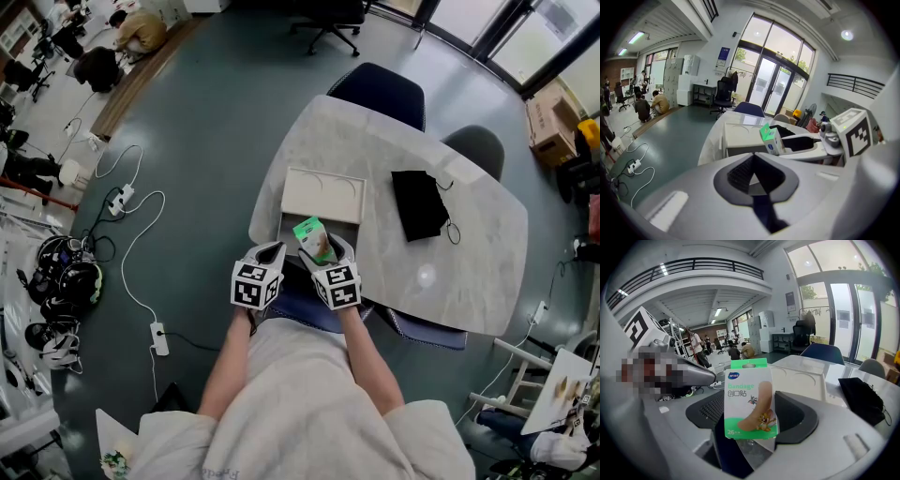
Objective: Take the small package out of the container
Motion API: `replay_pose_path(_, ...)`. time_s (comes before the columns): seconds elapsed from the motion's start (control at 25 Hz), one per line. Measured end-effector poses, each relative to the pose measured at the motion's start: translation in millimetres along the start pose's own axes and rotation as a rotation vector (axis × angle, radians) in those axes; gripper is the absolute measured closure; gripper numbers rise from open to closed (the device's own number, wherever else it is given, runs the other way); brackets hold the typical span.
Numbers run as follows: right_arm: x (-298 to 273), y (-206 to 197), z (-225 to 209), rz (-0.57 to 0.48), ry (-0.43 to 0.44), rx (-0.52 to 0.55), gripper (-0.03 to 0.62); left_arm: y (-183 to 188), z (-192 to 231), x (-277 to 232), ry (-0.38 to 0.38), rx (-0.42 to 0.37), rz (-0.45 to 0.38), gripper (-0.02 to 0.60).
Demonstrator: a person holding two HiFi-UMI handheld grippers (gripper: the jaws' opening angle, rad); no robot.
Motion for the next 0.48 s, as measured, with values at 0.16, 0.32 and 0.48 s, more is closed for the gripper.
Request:
replay_pose_path(0.16, 0.0, 0.3, -0.8, -0.003, -0.003, -0.006, 0.263, -0.4, 0.7, -0.1, 0.000, 0.001, 0.001, 0.529)
replay_pose_path(0.32, -0.5, 0.8, 0.7, -0.006, -0.004, -0.011, 0.263, -1.3, 2.0, 1.1, -0.002, -0.002, 0.004, 0.529)
replay_pose_path(0.48, 0.8, 1.5, -0.3, -0.005, -0.005, -0.016, 0.263, 0.4, 0.6, 1.2, -0.004, -0.004, 0.005, 0.529)
Point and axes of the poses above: the fingertips, and each gripper's own axes: x backward along the fingers, z to its left, y out of its top, the point moved 1 cm from there along x, backward along the fingers
